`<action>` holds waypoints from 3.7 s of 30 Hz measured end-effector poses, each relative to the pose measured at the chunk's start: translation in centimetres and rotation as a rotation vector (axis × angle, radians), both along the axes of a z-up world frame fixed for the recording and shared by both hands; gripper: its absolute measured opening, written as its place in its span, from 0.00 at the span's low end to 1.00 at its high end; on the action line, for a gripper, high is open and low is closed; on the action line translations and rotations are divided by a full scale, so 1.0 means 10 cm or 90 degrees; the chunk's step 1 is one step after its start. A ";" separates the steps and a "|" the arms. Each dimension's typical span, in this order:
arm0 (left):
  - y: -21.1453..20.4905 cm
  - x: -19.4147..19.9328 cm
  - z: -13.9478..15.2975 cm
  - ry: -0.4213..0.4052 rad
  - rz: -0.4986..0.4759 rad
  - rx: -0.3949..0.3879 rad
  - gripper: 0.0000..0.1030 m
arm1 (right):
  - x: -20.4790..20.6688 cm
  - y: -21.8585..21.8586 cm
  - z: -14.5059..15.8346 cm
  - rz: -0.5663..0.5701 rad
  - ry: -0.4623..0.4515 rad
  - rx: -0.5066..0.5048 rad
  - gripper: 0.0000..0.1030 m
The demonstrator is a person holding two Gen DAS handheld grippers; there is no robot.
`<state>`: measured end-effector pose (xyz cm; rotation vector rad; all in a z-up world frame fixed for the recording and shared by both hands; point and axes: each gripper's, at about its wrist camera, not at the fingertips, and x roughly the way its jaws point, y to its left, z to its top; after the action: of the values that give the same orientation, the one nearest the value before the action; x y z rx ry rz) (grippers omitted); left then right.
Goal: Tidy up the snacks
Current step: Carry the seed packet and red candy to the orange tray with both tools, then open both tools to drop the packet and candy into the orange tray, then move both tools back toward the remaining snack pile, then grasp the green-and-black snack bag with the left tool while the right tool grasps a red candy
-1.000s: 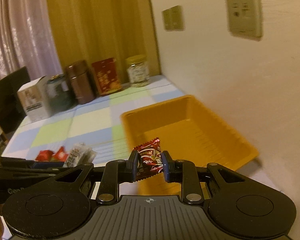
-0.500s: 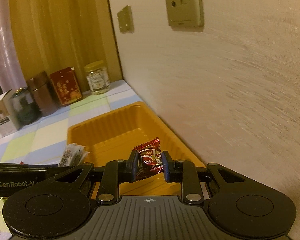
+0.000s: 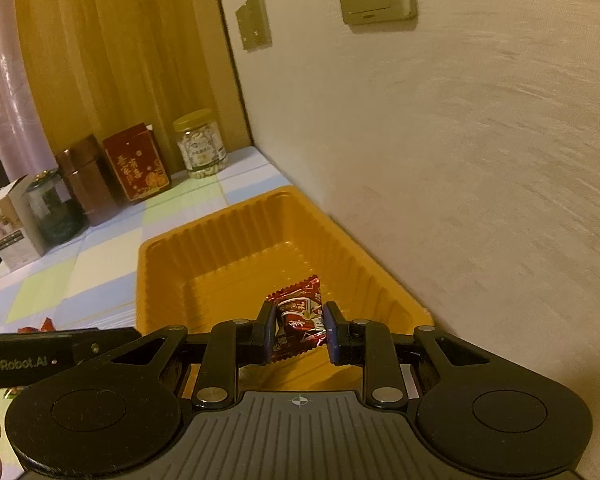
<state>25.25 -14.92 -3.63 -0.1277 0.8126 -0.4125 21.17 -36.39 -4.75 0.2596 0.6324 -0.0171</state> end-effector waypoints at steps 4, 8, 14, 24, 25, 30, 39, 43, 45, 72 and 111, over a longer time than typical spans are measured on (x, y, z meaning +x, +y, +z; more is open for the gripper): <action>0.05 -0.06 0.01 -0.003 0.004 0.003 0.44 | 0.03 0.03 0.00 0.006 0.000 0.004 0.25; 0.09 -0.10 0.02 -0.004 0.011 0.002 0.45 | 0.07 0.03 0.02 0.016 -0.011 0.017 0.25; 0.13 -0.23 0.09 -0.027 0.014 0.034 0.51 | 0.07 0.01 0.06 0.006 -0.014 0.041 0.64; 0.36 -0.63 0.25 -0.037 0.050 0.038 0.56 | -0.33 0.17 0.25 0.009 0.006 0.030 0.64; 0.39 -0.68 0.27 -0.038 0.054 0.039 0.57 | -0.40 0.21 0.29 0.011 0.008 0.028 0.64; 0.57 -0.93 0.37 -0.044 0.073 0.042 0.57 | -0.63 0.40 0.41 0.023 0.017 0.024 0.64; 0.88 -1.34 0.55 -0.065 0.108 0.047 0.60 | -0.99 0.78 0.61 0.057 0.008 0.011 0.64; 1.04 -1.49 0.60 -0.072 0.127 0.049 0.61 | -1.06 0.96 0.65 0.079 0.005 0.005 0.64; 1.13 -1.55 0.61 -0.074 0.136 0.052 0.62 | -1.09 1.03 0.66 0.088 0.003 0.004 0.64; 2.04 -1.66 0.42 -0.063 0.220 0.099 0.64 | -1.03 1.76 0.43 0.187 0.019 0.009 0.64; 1.97 0.01 -0.83 -0.084 -0.125 0.283 0.63 | 0.32 2.11 -0.60 0.246 0.100 -0.009 0.64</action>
<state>25.32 4.75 -11.95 0.3914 0.7711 -0.4108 24.37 -15.27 -10.78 0.1194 0.8309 0.3322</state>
